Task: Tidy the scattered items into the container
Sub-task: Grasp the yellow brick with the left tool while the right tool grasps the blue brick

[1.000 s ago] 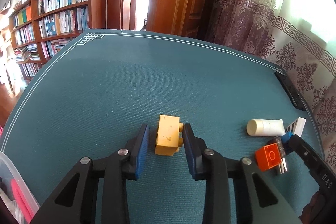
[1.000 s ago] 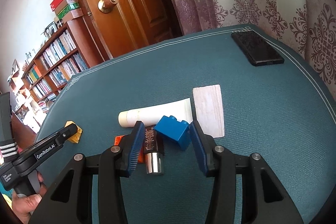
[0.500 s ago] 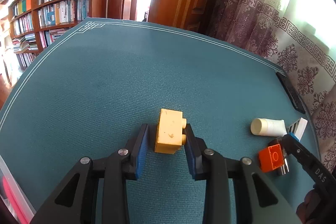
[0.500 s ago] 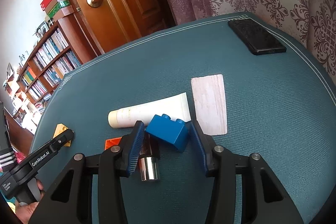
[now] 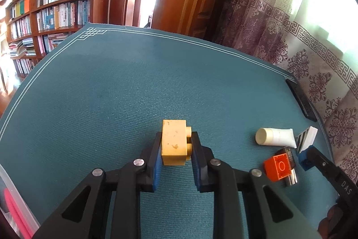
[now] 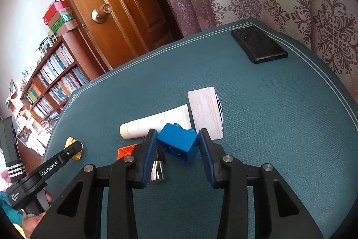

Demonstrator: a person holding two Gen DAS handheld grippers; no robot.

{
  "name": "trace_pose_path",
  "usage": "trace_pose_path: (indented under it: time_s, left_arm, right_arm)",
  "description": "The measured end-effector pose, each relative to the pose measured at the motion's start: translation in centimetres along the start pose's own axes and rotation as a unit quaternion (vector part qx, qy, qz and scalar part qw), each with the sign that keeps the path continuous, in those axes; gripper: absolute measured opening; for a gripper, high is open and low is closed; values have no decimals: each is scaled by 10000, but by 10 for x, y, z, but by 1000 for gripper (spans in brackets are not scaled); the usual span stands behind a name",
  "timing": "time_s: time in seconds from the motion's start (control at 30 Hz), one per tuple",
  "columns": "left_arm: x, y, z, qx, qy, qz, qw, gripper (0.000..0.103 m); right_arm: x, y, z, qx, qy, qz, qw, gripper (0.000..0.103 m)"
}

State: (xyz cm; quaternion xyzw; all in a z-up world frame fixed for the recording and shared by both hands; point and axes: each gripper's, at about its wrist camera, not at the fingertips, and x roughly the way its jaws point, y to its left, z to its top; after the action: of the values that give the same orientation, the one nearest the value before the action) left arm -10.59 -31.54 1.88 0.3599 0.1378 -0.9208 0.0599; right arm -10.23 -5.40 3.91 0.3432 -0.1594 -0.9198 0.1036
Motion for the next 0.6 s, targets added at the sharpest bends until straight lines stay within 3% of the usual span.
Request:
trace_pose_path:
  time_s: [0.6]
  left_arm:
    - [-41,4,8,95,-411,22,9991,26]
  right_arm:
    - [-17,35,-12,-374,52,577,9976,40]
